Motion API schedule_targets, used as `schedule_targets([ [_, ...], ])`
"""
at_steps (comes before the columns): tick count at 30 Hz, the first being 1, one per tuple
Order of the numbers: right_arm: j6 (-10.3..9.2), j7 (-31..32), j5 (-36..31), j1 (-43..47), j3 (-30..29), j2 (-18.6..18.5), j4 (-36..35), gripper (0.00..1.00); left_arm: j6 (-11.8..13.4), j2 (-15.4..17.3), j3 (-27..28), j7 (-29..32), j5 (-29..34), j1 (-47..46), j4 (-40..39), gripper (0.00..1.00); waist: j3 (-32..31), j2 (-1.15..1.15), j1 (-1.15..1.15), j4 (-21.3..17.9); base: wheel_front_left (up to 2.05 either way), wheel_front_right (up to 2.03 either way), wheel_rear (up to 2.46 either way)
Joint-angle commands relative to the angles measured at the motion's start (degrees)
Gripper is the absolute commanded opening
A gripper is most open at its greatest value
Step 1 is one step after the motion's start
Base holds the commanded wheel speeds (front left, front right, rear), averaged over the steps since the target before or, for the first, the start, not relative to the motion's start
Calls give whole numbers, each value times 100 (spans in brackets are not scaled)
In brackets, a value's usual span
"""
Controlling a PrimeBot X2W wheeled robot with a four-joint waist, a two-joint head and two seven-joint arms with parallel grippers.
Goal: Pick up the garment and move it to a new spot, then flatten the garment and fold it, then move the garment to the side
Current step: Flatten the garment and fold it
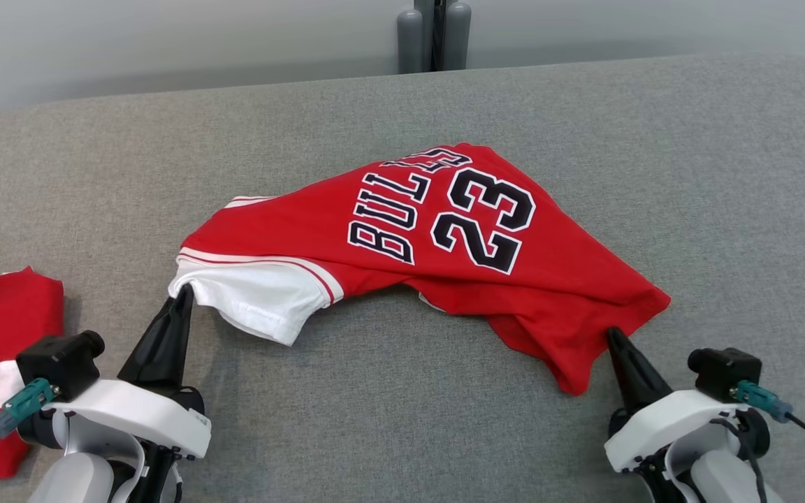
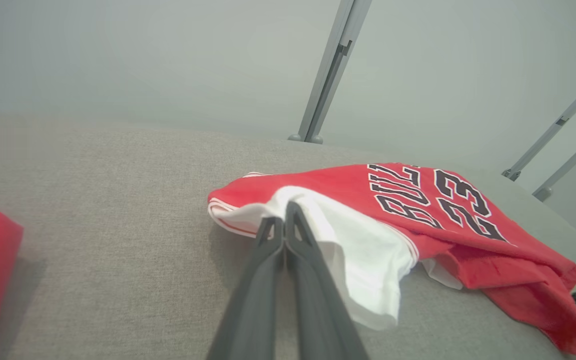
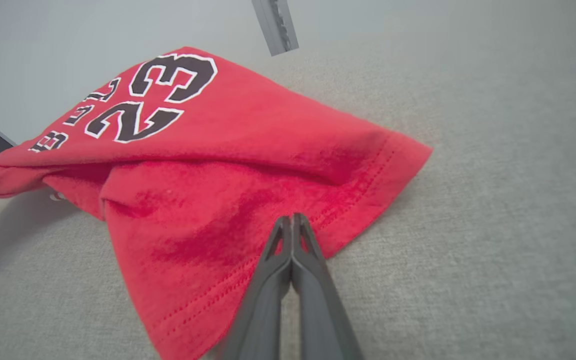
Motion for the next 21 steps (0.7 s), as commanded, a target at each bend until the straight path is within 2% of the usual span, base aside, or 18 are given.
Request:
schedule_targets([
  [1,1,-6,-28,64,-62,-80,-87,0,-17,48,30,-41,30,-47,-30,0,-8,0,0,-8,0,0,0],
  [6,1,-6,-131,150,-260,-184,-400,0,44,94,99,-162,56,-47,-128,0,-32,0,0,-35,0,0,0],
  [9,1,-6,102,237,-364,-134,-543,0,81,106,155,-268,74,-62,-202,0,-37,0,0,-35,0,0,0],
  [10,1,-6,187,258,-321,-131,-572,42,83,114,159,-296,89,-64,-213,0,-37,0,0,-31,0,0,0],
  [11,1,-6,261,264,-251,-148,-606,100,96,125,177,-331,108,-76,-228,0,-36,0,0,-27,0,0,0],
  [21,1,-6,1048,435,955,-430,-761,100,224,155,289,-600,246,-250,-239,0,8,0,0,38,0,0,0],
])
